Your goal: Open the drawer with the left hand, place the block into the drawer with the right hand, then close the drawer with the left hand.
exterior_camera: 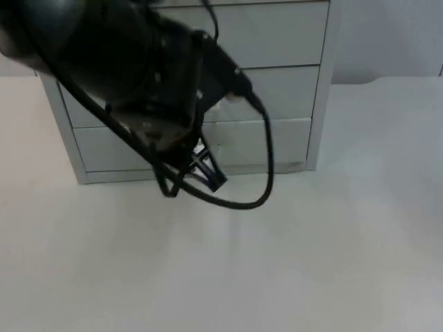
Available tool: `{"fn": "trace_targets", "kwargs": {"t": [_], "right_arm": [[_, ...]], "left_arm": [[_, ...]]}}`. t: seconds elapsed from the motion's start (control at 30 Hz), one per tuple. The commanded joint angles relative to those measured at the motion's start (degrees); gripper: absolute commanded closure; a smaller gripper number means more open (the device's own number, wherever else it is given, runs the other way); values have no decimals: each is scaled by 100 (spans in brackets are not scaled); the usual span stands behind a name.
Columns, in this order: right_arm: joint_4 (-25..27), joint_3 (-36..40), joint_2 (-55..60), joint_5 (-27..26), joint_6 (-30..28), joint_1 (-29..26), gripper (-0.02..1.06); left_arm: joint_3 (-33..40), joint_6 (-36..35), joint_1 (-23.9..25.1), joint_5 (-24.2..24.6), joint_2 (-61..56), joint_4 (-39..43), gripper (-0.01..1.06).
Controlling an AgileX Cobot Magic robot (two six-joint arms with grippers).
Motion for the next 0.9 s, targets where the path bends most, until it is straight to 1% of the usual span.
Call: {"fn": "trace_targets", "kwargs": {"t": [0.0,0.03,0.07,0.1,0.2,0.23,0.37,0.5,0.67,0.77,0.8,0.87], "right_arm": [[-23,10,-38,-58,-46,-25,36],[-23,10,-38,-58,-46,-25,36],[-23,10,-38,-58,-46,-25,36],[-23,10,-38,-46,-46,-25,36],[-12,10,-38,-46,-46,-25,36],[-12,10,-38,-46,-46,-25,36],[-12,10,-38,-57,-46,-25,36],[-12,10,-51,-73,-46,-25,36],[-12,10,-122,-129,-60,-25,36],[-12,10,-214,-132,-155,-25,36],[-12,10,-214,-132,-155,-25,36],[-12,10,-270,-142,-197,-25,36]], "left_arm": [[-22,504,-115,47,-308,-713,105],[-22,829,-147,44,-449,-1077,105],[-22,829,-147,44,-449,-1077,105],[-22,1321,-158,21,-687,-1548,105],[-22,2088,-158,121,-1061,-2386,105],[-22,2088,-158,121,-1061,-2386,105],[-22,2681,-117,131,-1468,-3068,105],[4,2820,-117,108,-1717,-3263,105],[133,2849,-104,97,-2056,-3273,105],[210,2857,105,108,-2192,-3369,105],[210,2857,105,108,-2192,-3369,105],[253,3110,497,92,-2332,-3711,105]]}}
